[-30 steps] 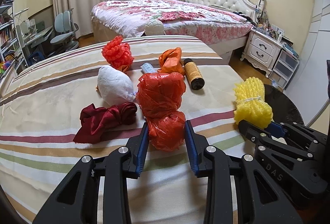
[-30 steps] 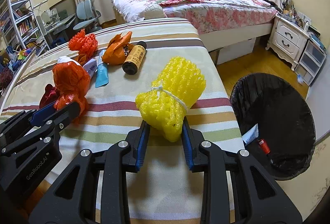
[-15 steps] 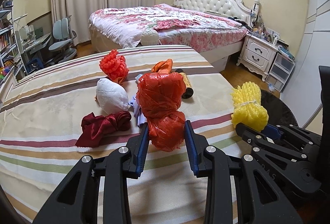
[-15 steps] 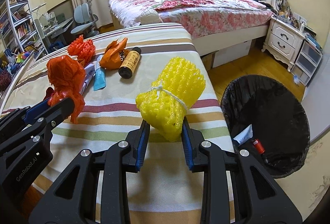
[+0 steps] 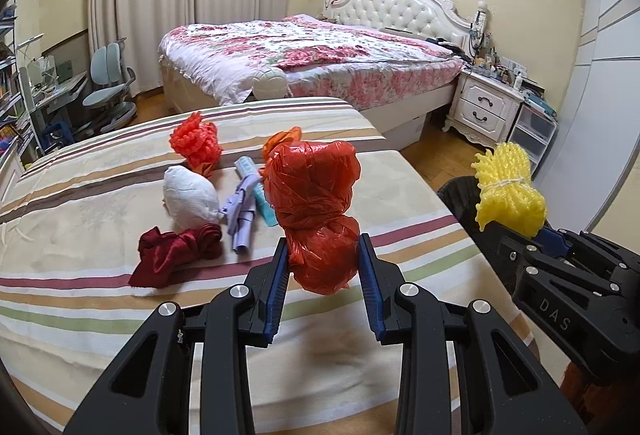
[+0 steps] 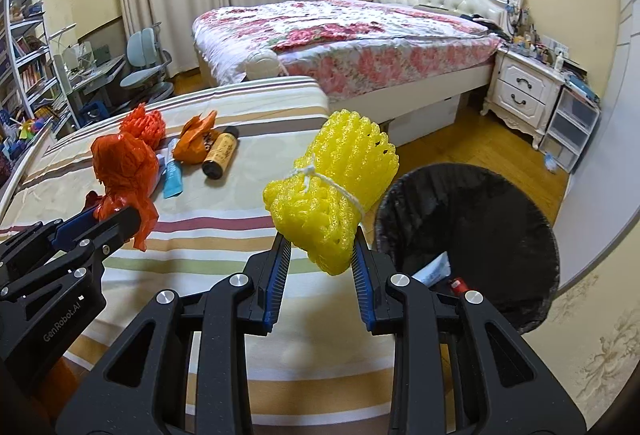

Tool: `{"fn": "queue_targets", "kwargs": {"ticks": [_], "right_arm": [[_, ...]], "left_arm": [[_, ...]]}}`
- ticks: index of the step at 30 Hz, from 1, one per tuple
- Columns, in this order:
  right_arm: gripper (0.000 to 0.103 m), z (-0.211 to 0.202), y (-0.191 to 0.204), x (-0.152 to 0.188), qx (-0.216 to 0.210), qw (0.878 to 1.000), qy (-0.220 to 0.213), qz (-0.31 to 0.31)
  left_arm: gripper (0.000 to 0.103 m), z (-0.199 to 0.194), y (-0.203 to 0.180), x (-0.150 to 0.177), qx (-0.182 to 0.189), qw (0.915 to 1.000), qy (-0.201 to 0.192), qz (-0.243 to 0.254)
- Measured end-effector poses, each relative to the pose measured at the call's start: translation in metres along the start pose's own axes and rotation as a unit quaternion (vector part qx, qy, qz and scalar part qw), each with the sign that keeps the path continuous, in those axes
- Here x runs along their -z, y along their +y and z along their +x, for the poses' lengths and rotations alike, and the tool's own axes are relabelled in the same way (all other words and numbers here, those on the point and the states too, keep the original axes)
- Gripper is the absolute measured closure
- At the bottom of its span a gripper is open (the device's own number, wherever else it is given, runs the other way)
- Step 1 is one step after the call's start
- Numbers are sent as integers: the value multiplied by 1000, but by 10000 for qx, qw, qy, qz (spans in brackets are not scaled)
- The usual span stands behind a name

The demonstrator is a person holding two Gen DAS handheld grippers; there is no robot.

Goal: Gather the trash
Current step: 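Carry the red bag and yellow net with both tools over the black bin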

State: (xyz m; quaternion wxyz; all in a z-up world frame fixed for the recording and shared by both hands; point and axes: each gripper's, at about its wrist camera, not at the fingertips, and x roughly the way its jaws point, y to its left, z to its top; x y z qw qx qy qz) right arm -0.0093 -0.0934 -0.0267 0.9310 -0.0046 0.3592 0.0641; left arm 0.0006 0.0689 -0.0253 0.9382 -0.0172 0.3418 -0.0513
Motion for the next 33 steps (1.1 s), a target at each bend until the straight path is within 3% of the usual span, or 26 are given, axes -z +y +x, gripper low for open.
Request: {"fn": "queue_targets", "kwargs": {"ticks": [18, 33], "right_arm": [[73, -11, -79, 1, 680, 9960, -177, 557], [73, 2, -126, 6, 952, 9916, -71, 870]], "left_arm": [[69, 16, -68, -21, 550, 9975, -118, 417], [69, 49, -112, -33, 616, 9954, -18, 738]]}}
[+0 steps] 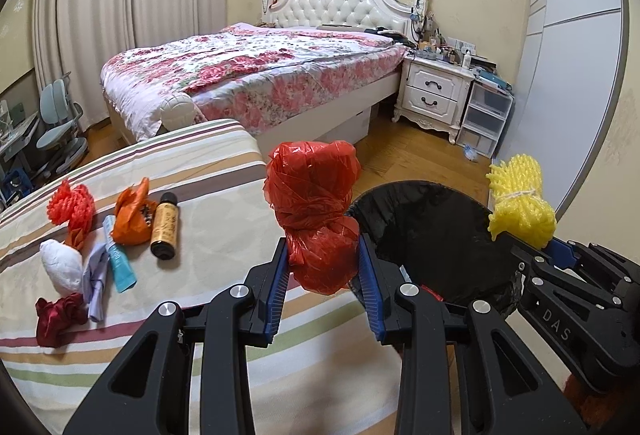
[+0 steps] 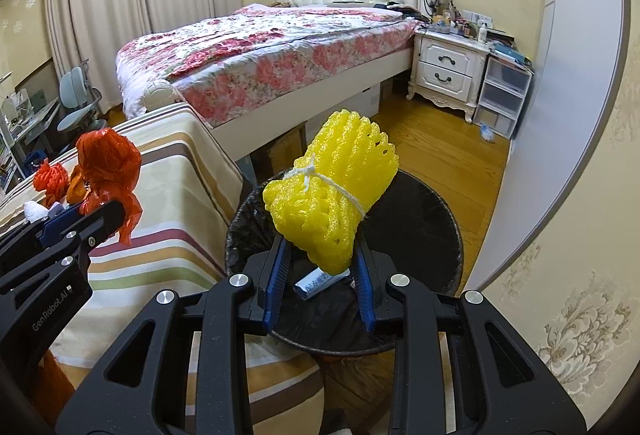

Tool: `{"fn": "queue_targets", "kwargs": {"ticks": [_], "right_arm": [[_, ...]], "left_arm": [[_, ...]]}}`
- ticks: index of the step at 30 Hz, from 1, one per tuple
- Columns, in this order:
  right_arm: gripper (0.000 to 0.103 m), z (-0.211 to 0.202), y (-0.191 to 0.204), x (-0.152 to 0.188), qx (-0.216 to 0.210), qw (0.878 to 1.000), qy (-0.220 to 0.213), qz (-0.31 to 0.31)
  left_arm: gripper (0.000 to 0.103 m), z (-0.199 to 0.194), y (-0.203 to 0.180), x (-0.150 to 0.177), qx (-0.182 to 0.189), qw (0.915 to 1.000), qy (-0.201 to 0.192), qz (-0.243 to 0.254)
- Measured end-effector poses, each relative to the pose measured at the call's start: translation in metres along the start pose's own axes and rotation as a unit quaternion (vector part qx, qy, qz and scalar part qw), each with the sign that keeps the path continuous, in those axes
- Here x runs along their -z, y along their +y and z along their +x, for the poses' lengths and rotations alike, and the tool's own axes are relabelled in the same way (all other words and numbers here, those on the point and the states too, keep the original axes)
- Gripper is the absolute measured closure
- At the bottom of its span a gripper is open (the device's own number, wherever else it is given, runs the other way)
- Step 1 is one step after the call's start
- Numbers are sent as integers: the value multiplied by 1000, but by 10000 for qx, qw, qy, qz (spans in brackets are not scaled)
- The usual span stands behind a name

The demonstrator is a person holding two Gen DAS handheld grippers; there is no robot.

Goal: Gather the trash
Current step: 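Carry the red bag and yellow net with both tools over the black bin, then open both tools to drop the bag and net into the bin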

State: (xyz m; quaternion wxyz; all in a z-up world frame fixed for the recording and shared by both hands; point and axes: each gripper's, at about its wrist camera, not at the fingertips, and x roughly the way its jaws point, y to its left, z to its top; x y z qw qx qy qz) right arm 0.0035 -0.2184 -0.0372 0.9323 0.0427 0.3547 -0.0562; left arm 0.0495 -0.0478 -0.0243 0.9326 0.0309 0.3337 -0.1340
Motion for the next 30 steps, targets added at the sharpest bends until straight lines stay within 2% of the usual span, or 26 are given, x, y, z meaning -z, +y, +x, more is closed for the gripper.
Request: {"fn": "queue_targets", "kwargs": {"ticks": [11, 21, 23, 25, 30], "right_arm": [[73, 26, -22, -3, 116, 9997, 142, 157], [71, 44, -31, -10, 342, 9990, 183, 204], [68, 45, -33, -10, 382, 9989, 179, 209], [55, 44, -35, -11, 434, 9987, 127, 236], [54, 45, -37, -11, 522, 9982, 115, 280]], "left_arm": [[69, 30, -30, -12, 15, 9995, 62, 320], [67, 57, -39, -17, 15, 9991, 245, 356], [61, 59, -38, -16, 5, 9989, 284, 365], [40, 61, -36, -16, -17, 9990, 288, 341], [32, 60, -32, -15, -38, 9992, 295, 262]]}}
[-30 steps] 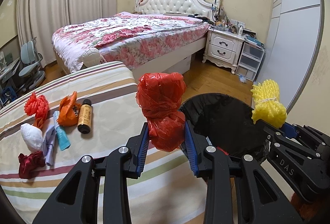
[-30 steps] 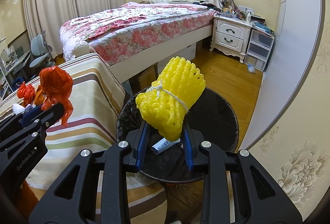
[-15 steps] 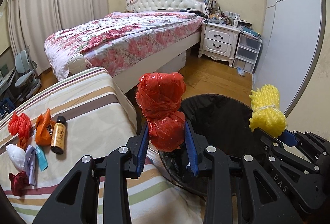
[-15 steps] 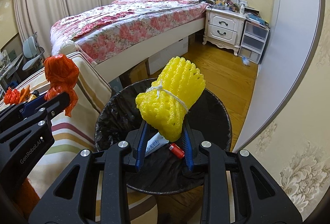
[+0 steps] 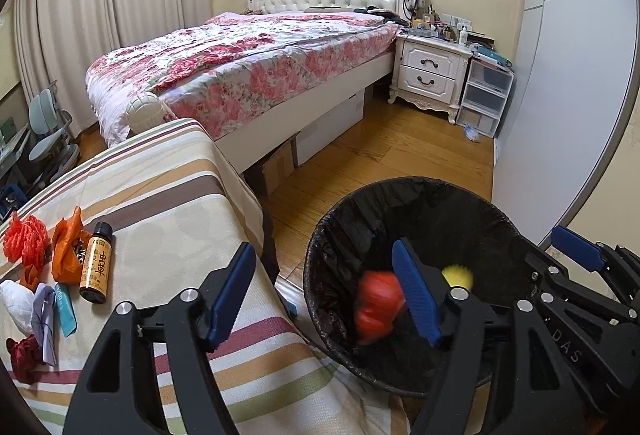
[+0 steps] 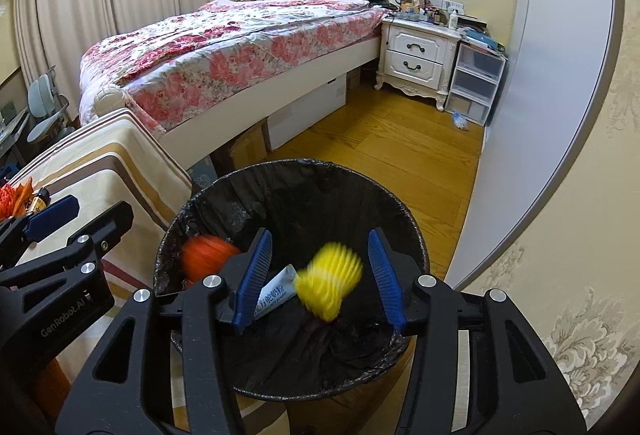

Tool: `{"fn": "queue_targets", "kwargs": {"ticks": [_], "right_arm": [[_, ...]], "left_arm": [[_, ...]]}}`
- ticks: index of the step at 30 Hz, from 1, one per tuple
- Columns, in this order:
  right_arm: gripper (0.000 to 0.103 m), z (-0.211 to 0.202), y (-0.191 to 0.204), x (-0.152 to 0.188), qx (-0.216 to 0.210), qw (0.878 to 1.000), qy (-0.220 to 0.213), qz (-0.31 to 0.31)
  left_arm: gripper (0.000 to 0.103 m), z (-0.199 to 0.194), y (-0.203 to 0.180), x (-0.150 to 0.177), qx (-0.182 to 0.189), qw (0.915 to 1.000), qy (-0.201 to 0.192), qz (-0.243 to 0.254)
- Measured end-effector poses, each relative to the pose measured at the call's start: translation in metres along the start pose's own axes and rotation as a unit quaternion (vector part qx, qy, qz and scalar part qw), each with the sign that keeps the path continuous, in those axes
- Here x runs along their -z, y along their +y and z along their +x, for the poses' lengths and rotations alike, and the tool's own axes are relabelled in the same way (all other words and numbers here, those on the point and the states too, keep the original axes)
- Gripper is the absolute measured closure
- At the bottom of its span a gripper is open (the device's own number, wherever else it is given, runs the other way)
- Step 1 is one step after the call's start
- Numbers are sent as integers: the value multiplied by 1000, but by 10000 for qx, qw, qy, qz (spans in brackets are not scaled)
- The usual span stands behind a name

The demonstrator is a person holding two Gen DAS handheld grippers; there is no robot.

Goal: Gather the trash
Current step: 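Open both tools to drop the bag and net into the bin, then move both open tools back over the bed toward the remaining items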

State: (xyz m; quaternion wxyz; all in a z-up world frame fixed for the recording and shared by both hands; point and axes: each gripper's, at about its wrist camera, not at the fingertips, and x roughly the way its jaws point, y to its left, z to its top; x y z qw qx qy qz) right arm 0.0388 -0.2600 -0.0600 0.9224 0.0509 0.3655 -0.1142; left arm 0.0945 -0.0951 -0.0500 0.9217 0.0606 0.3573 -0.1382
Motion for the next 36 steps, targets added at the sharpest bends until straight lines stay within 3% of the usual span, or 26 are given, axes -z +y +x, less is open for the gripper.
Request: {"fn": "queue_targets", "kwargs": {"ticks": [8, 17, 29, 36], "right_arm": [[49, -8, 10, 4, -84, 10000, -10, 1], [49, -18, 59, 16, -579, 9980, 95, -255], [48, -34, 167, 39, -1570, 9814, 315, -1061], [48, -39, 199, 48, -1604, 9765, 401, -1381]], "left_arm": [[30, -17, 20, 6, -193, 9997, -76, -134], [30, -45, 72, 34, -590, 9971, 49, -485], [30, -103, 165, 82, -1460, 9827, 46, -1140], [27, -111, 205, 101, -1746, 9750, 194, -1362]]}}
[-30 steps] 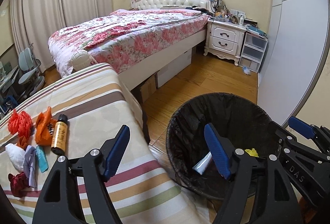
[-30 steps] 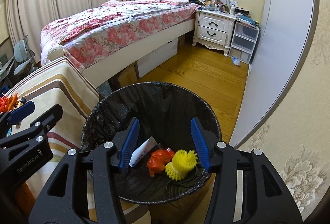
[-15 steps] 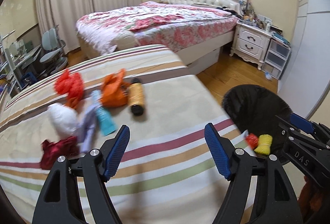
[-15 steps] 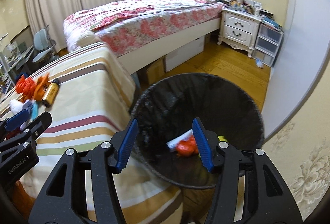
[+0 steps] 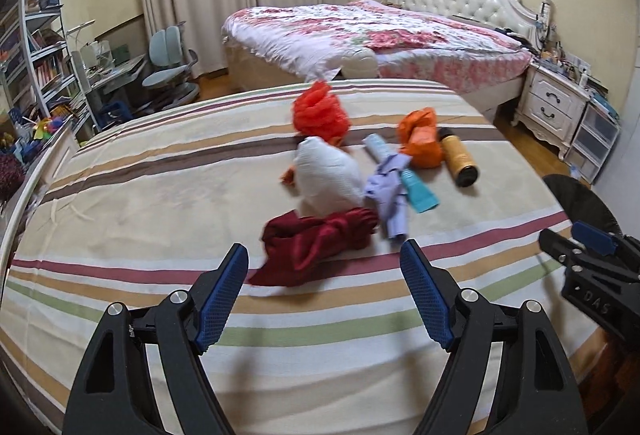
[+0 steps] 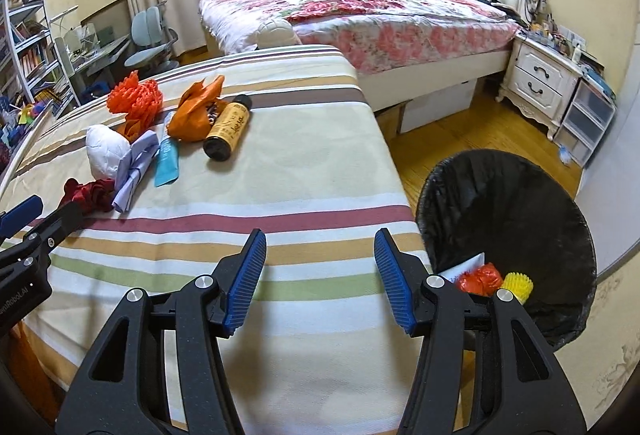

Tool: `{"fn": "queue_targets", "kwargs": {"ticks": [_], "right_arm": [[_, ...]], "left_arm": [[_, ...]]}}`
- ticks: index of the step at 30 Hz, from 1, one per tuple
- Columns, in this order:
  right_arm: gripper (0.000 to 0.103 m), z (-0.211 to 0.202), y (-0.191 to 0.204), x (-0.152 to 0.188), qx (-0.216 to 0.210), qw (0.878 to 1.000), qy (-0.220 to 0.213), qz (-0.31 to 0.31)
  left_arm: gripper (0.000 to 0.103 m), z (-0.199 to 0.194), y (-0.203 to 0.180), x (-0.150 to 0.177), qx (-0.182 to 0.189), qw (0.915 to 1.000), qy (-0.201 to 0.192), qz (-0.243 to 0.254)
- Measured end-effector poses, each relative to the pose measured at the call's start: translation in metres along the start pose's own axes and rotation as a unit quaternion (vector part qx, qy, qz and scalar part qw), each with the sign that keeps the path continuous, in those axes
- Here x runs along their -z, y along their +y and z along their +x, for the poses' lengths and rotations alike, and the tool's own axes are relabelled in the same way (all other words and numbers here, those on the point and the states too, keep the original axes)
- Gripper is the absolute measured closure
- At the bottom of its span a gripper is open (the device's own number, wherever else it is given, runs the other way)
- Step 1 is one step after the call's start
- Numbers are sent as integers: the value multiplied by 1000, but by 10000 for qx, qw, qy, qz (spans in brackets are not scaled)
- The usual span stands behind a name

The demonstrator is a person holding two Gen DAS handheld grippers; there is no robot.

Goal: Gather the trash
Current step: 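Move both open tools back over the bed toward the remaining items, then close the left tool on the dark red cloth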

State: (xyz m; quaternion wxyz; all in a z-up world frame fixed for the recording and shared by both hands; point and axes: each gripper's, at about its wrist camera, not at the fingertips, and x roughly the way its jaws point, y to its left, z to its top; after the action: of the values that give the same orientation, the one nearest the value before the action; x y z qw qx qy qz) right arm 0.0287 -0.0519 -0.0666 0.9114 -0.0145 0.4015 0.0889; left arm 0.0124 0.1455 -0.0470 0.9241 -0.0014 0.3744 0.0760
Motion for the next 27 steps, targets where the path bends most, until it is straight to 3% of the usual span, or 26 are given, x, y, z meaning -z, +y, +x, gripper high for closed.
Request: {"fn": "queue_targets", "kwargs": {"ticks": [5, 11, 13, 16, 21, 27], "right_arm": [[48, 4, 4, 1, 53, 10000, 56, -27], [48, 9, 3, 2, 35, 9999, 143, -12], [47, 9, 3, 2, 32, 9999, 150, -21], [44, 9, 3, 1, 42, 9999, 149, -35], [43, 9, 3, 1, 51, 9999, 148, -42], [43, 9, 4, 2, 107, 9998, 132, -97]], "left_arm": [[27, 15, 13, 0, 71, 9997, 241, -33], [28, 28, 22, -2, 448, 9976, 516, -85], [45, 29, 22, -2, 603, 9965, 576, -57], [59, 28, 22, -1, 728, 9959, 535, 26], [72, 22, 19, 4, 913, 9946, 465, 133], [77, 8, 23, 12, 846, 9956, 374, 144]]}}
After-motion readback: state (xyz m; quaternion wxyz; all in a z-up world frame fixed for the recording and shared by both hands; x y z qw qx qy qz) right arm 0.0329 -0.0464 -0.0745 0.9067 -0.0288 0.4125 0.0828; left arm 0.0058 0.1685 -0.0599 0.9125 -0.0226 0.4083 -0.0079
